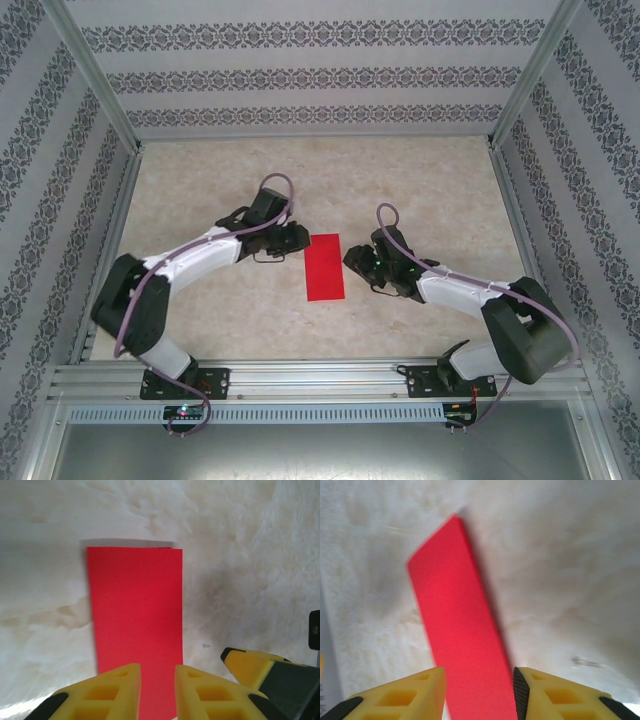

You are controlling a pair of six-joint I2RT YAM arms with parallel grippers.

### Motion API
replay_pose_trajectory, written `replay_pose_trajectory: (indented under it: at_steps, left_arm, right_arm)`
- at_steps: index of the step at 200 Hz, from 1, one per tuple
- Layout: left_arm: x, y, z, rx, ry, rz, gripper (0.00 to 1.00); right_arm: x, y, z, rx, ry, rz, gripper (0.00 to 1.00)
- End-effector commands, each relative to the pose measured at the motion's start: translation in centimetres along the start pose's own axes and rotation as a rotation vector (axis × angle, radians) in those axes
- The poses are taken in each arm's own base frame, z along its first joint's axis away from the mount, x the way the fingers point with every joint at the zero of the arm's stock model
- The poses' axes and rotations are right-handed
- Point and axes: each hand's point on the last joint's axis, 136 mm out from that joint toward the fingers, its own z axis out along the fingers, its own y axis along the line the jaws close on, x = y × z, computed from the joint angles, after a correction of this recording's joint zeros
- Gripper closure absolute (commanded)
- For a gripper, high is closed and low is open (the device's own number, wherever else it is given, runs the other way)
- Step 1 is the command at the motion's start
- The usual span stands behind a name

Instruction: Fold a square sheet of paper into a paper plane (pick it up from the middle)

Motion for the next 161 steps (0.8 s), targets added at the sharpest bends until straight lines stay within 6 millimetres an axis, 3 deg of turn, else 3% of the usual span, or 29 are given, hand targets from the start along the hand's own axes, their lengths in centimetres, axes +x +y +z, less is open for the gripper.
replay_pose_trajectory:
  at_steps: [1,33,74,161]
  left_arm:
    - [1.2,-0.7,1.9,0.017,0.085,0.05,0.76]
    - [0.6,-0.1,3.6,-0.019,0.094,0.057,0.76]
    - [0.9,0.9,5.6,-0.053,0.139,0.037,0.78]
    - [2.0,2.9,7.0,-0.102,0.169,0.009,0.79]
  right_arm:
    - [1.7,-0.4,0.6,0.014,0.123,-0.085,0.58]
    - [2.9,0.4,2.3,-0.013,0.212,-0.092,0.58]
    - [3.1,0.5,3.3,-0.009,0.239,-0.104,0.57]
    - [3.4,1.3,3.9,-0.058,0.269,-0.107,0.58]
